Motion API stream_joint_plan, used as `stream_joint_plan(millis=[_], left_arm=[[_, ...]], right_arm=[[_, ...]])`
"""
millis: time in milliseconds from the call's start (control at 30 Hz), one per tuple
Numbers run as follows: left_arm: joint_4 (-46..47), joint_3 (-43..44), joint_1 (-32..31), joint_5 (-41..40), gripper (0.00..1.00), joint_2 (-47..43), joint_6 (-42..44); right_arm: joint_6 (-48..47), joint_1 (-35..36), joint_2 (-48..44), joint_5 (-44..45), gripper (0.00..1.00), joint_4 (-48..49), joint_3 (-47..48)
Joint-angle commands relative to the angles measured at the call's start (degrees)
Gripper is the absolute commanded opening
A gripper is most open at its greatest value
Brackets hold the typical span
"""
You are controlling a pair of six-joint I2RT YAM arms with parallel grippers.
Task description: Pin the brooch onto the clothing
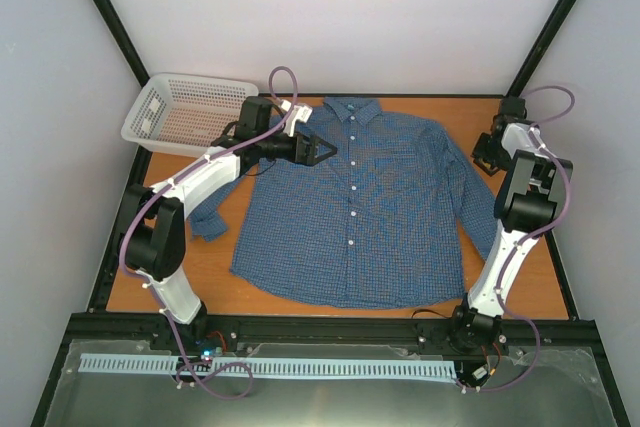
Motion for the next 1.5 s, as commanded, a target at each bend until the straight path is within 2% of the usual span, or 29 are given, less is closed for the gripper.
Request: stream_joint_plan(millis=[0,567,733,1067,1467], left_arm=[[1.8,0.2,0.5,1.1,1.0,-1.2,-0.3],[1.9,0.0,0.8,1.2,1.0,-0.8,-0.5],[2.1,0.0,0.8,1.4,1.0,-0.8,-0.6],[2.3,-0.2,0.9,1.4,1.0,-0.9,-0.6],[2.4,-0.2,0.9,1.7,1.0,-1.0,-0.9]], right_arm=[[-0.4,-0.6,2.3,0.6,0.6,0.6,2.3],[0.6,-0.9,5.1,0.3,0.6,0.7,3.4],[0.5,-0.9,5.4,0.4,0.57,0.7,3.4],[0.4,-0.8,4.9,0.3,0.4,0.2,4.1],[-0.4,-0.4,3.1,0.9,0.35,0.1,4.2]])
